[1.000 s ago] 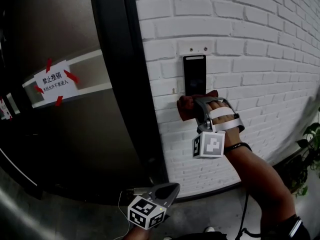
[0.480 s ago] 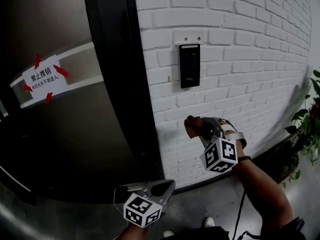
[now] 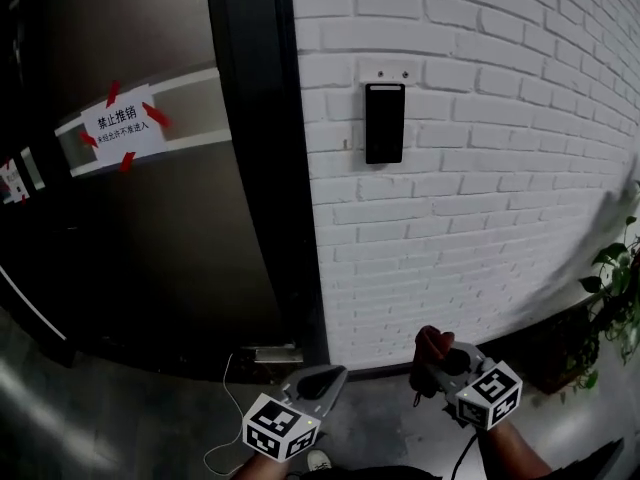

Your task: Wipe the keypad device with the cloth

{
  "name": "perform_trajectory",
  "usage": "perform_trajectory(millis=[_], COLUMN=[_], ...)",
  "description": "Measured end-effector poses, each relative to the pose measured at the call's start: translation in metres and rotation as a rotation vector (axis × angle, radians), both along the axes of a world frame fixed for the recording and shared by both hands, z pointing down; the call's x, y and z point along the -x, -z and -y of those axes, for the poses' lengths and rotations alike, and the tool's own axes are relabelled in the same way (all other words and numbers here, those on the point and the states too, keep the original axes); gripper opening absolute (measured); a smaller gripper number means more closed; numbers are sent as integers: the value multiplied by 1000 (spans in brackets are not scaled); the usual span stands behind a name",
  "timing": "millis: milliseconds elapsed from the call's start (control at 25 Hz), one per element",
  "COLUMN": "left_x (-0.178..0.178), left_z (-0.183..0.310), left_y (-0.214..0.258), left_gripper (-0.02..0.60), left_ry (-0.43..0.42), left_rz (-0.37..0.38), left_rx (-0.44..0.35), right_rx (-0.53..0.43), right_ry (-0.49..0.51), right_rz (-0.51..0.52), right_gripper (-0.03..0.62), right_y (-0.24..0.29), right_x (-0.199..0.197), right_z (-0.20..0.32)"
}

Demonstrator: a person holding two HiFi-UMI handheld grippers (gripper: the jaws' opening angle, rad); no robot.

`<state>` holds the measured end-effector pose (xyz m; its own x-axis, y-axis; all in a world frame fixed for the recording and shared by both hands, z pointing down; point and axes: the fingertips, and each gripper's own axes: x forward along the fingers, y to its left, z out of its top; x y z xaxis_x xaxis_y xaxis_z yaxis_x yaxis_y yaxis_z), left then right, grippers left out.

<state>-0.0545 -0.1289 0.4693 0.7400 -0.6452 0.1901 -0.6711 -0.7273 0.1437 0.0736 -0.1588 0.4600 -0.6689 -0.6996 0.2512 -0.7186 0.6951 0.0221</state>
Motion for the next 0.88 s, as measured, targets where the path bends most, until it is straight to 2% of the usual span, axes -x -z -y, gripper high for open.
perform_trajectory(millis=[120,320,520,720,880], left_x=[-20,-67,-107,-114,-101], left_z=[-24,-68,-107,-127,-128], left_y=[3,-3,-11,-14,-12], left_gripper=[17,17,17,17,17], left_ry=[64,140,173,187,170], left_rz=[-24,-37,-25,0,16], left_rx=[2,14,27,54,55], right_rx=[47,43,48,74,65], right_ry=[16,71,103,130,116], right_rz=[73,95,122,125,163], right_gripper=[52,52,52,52,52], right_y=[-1,-1,-5,-16,-9], right_x=[-30,-80,-120,-127,-112], right_z=[-37,-82,-115,-138,-143])
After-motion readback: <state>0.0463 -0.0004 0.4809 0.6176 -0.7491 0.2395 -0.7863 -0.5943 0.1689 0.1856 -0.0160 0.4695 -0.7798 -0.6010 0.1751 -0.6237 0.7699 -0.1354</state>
